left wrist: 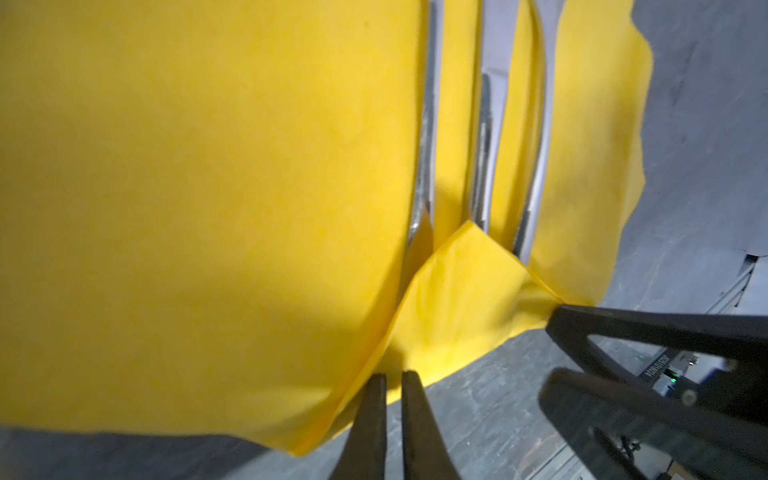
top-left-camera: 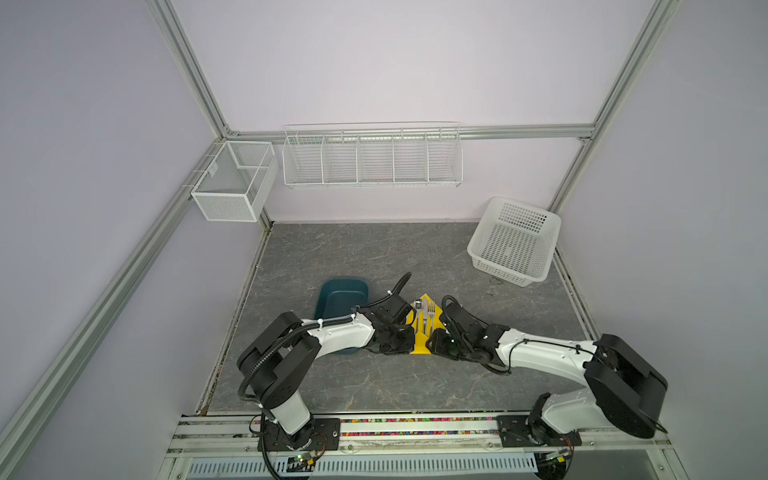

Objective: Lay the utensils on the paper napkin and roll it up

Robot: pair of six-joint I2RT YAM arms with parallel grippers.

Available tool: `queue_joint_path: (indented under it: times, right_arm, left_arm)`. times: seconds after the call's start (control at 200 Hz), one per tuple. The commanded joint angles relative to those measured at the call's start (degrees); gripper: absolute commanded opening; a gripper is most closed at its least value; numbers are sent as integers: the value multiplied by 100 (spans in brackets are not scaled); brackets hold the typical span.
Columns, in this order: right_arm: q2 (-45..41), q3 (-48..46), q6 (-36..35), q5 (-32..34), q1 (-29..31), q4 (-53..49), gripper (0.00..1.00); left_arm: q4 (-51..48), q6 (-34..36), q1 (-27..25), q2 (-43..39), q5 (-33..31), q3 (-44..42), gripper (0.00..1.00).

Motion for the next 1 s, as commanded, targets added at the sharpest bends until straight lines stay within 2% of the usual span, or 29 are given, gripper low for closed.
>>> queue_joint_path:
  times: [0.0, 0.18, 0.23, 0.555, 0.63, 0.825, 0.995]
  right_arm:
    - [165, 197, -173, -57, -28, -407, 37]
    - [245, 359, -282, 216, -28, -906, 37]
    - [302, 408, -319, 295, -14, -1076, 32]
    - [672, 408, -279, 477, -4, -1335, 28]
    - [726, 447, -272, 473, 16, -1365, 23]
    - [310, 626, -257, 788, 113, -1636, 23]
    - [18, 627, -483, 663, 92, -1342, 26]
  left_arm:
    - [-107, 16, -27, 85, -165, 93, 11]
    - [-174, 31, -23, 49, -241, 78, 13]
    - [-172, 38, -23, 41, -219, 60, 13]
    - [-229, 121, -27, -200, -362, -20, 14]
    - [-117, 117, -20, -272, -362, -88, 14]
    - [-55, 62, -27, -355, -359, -164, 13]
    - [-56, 77, -25, -339, -313, -148, 13]
